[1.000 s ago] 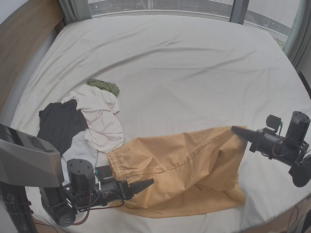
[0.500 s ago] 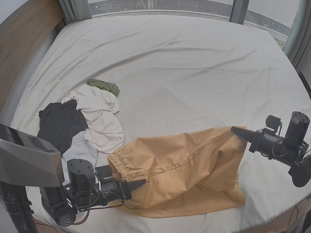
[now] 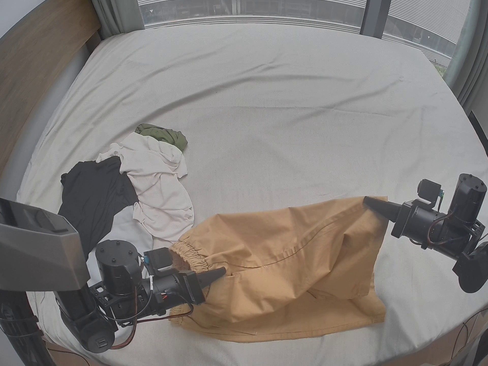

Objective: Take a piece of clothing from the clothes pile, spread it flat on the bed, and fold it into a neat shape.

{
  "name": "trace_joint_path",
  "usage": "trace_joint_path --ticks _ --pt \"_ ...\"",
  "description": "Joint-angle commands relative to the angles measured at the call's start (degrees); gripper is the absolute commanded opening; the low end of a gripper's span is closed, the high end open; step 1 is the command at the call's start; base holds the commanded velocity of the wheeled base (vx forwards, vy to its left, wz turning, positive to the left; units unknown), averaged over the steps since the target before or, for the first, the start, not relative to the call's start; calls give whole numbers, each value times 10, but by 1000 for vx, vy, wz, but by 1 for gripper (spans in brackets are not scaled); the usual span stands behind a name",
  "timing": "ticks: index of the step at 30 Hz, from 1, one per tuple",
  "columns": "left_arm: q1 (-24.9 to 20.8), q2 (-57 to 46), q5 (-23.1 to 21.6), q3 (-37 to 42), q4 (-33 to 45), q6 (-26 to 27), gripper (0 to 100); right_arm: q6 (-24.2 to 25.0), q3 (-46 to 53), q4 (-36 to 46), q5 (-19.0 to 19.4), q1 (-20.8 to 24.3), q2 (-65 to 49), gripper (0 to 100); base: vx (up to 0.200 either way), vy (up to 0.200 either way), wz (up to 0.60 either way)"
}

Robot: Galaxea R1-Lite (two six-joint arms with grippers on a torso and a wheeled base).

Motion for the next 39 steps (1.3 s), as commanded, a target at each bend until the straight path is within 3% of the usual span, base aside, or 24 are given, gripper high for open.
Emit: trace_joint_path --ticks 1,15,39 --pt "-3 -36 0 -4 -2 -1 0 0 -6 0 1 -5 -5 0 0 0 0" --pt "3 -101 0 -18 -2 2 0 3 -16 1 27 -31 -33 0 0 0 0" --pt "30 -137 -3 -26 -2 17 0 11 -36 0 28 -53 -34 0 0 0 0"
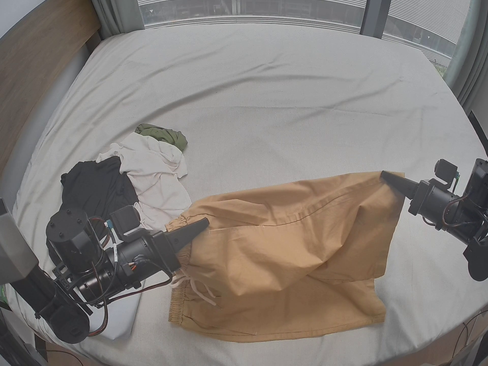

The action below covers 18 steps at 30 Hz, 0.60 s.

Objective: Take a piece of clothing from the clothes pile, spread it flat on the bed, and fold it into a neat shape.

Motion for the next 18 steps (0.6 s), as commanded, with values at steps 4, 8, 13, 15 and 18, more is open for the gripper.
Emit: trace_joint_path --ticks 4,8,13,15,18 --pt "13 -6 1 -7 -3 27 0 14 -7 -1 0 -3 -1 0 0 0 0" --pt "19 -12 1 -10 -3 34 0 14 -12 -1 0 -7 -8 0 0 0 0" --pt "20 -20 1 -12 -3 34 0 15 -14 -1 1 -7 -9 0 0 0 0" --pt "20 -34 -4 -14 -3 33 0 19 -22 -1 2 -8 -9 0 0 0 0" --pt "21 -36 -4 -15 -3 34 0 28 -24 -1 3 -8 -10 0 0 0 0"
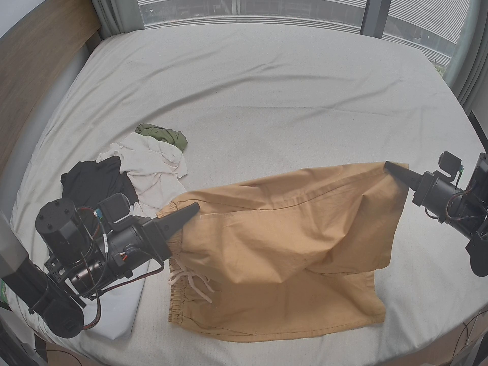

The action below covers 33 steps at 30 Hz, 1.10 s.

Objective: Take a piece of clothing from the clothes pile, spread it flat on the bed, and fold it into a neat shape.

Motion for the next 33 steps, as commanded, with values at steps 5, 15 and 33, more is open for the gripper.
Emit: trace_joint_path --ticks 5,15,33 --pt "9 -11 -1 -1 -2 6 0 5 -5 0 1 6 -6 0 0 0 0" --pt "28 -8 -1 -4 -2 19 0 6 -15 -1 1 -1 -6 0 0 0 0" --pt "50 -13 -10 -8 -2 19 0 18 -31 -2 0 -20 -3 0 0 0 0"
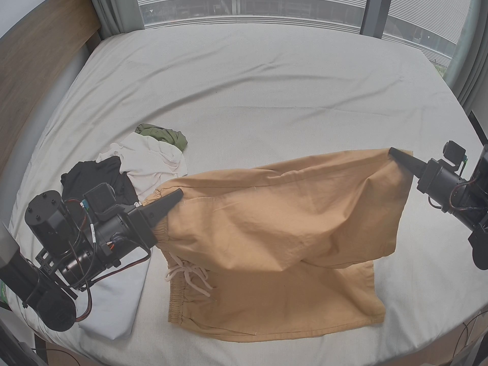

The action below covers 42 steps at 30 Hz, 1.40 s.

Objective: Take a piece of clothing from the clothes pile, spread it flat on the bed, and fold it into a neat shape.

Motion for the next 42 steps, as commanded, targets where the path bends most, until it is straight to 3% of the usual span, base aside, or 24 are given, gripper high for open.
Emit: trace_joint_path --ticks 1,42 --pt "6 -1 -1 -4 -3 -1 0 6 -4 0 0 -7 0 0 0 0 0" --pt "43 7 -1 -16 -3 -2 0 37 -12 -52 11 -33 10 0 0 0 0"
